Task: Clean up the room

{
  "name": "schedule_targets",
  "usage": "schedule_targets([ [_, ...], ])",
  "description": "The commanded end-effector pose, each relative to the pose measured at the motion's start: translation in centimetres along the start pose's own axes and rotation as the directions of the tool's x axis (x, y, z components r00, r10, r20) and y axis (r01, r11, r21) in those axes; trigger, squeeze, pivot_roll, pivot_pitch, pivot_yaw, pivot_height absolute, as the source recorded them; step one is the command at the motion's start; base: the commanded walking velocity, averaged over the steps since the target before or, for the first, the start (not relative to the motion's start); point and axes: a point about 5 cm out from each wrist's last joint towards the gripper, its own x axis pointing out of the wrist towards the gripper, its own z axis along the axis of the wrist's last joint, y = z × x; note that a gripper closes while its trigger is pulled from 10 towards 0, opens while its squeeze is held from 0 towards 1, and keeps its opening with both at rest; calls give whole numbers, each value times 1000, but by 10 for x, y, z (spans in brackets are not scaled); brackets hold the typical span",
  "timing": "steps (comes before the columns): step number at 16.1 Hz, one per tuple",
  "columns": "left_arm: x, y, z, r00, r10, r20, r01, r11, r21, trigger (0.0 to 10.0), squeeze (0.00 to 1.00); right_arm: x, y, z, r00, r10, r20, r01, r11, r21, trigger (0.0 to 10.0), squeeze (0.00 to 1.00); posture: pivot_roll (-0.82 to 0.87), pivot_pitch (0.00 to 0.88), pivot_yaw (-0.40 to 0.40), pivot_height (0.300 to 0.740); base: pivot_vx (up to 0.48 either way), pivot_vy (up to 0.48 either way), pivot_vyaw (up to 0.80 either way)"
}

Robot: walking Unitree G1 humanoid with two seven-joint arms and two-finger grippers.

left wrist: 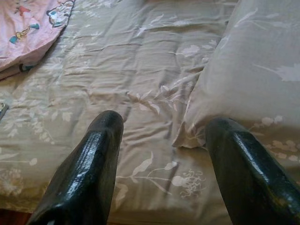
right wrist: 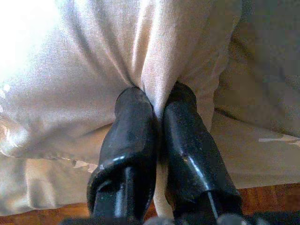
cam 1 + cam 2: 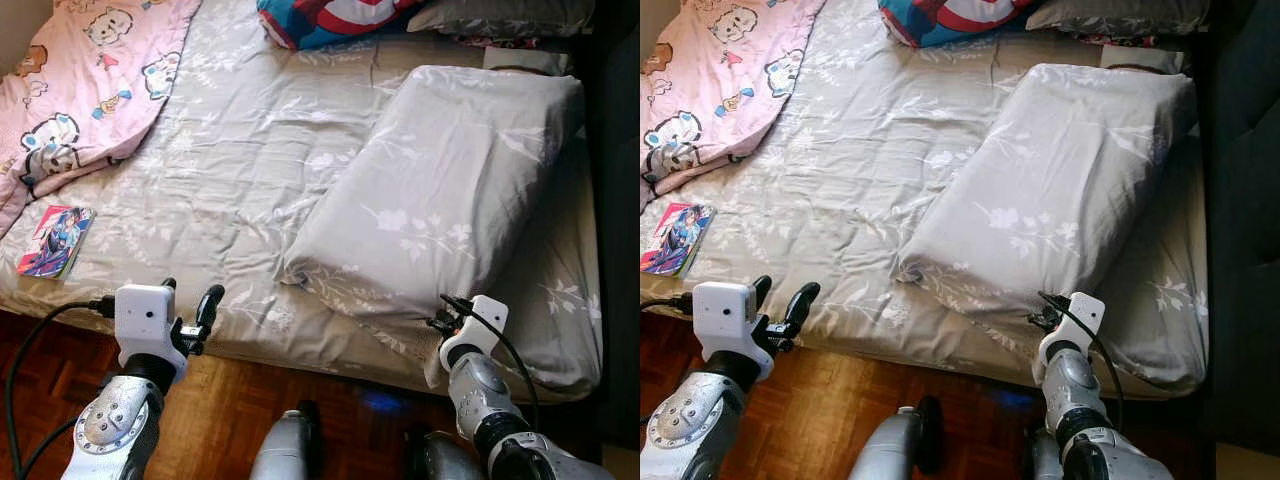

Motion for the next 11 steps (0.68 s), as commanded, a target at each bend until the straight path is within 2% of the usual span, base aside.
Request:
schedule_targets([
  [1, -3, 2, -10, 999, 16, -36, -16, 1000, 13, 10000, 0, -5, -4, -19, 997, -23, -76, 22, 1000, -14, 0, 0, 347, 374, 165, 704, 0, 0, 0],
  [5, 6, -1, -15, 999, 17, -34, -17, 1000, 6, 10000, 0, -2, -18, -1, 998, -61, -8, 61, 998, -20, 0, 0, 289, 351, 138, 704, 0, 0, 0],
  [8, 18, -4, -20, 1000, 19, -20, -19, 1000, -13, 10000, 0, -2, -42, 21, 990, -108, 92, 110, 994, -15, 0, 0, 218, 319, 102, 704, 0, 0, 0],
  [9, 20, -4, -21, 1000, 18, -20, -19, 1000, -15, 10000, 0, -3, -45, 23, 988, -116, 99, 118, 993, -17, 0, 0, 211, 317, 99, 704, 0, 0, 0],
  [11, 26, -7, -25, 1000, 25, -6, -25, 999, -31, 10000, 0, -8, -69, 33, 973, -174, 149, 179, 984, -18, 0, 0, 178, 292, 74, 704, 0, 0, 0],
])
